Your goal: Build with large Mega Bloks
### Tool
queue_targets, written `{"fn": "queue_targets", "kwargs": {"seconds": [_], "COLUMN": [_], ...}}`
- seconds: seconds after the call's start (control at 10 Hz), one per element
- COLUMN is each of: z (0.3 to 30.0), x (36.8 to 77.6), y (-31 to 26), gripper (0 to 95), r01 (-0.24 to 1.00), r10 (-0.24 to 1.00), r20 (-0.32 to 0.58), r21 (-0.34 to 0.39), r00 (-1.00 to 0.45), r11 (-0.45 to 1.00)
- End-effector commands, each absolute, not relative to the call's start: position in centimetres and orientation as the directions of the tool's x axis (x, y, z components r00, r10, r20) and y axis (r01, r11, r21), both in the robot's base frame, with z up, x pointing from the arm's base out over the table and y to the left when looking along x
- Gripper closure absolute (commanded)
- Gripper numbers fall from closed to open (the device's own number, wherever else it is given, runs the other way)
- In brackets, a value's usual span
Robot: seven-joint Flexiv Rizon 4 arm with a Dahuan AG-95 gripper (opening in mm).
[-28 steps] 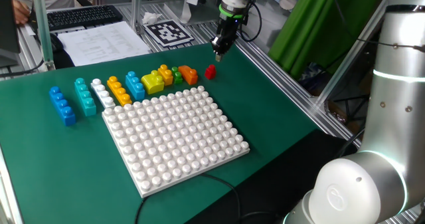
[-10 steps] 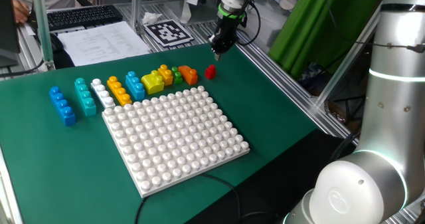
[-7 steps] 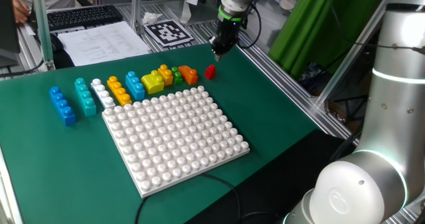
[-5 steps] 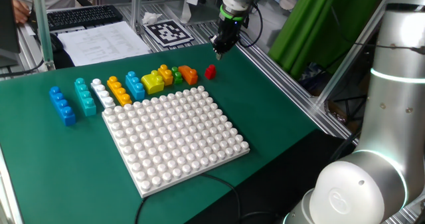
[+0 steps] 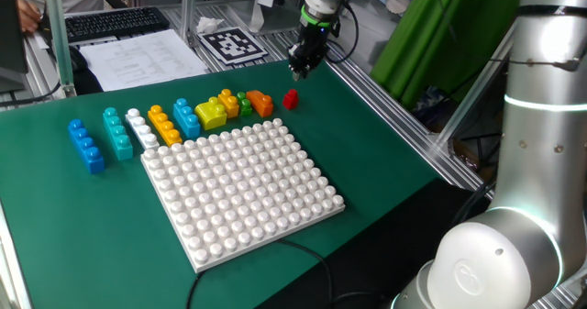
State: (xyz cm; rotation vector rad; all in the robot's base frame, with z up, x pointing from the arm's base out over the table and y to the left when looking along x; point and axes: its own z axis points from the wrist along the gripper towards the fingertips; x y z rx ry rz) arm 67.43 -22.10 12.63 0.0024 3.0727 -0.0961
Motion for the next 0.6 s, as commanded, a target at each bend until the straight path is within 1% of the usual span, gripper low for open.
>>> {"fn": "queue_targets", "kwargs": {"seconds": [0.1, 0.3, 0.6], "z": [11.8, 11.0, 9.8], "x": [69.3, 70.3, 70.6], "y": [-22.7, -23.3, -23.6], "gripper": [57.0, 57.0, 57.0], "r01": [-0.012, -0.029, -0.036], "r10": [-0.016, -0.032, -0.040], "r20": [-0.059, -0.058, -0.059], "r21": [-0.056, -0.054, -0.054], "r00": [-0.998, -0.998, -0.998], "r11": [0.998, 0.998, 0.998]}}
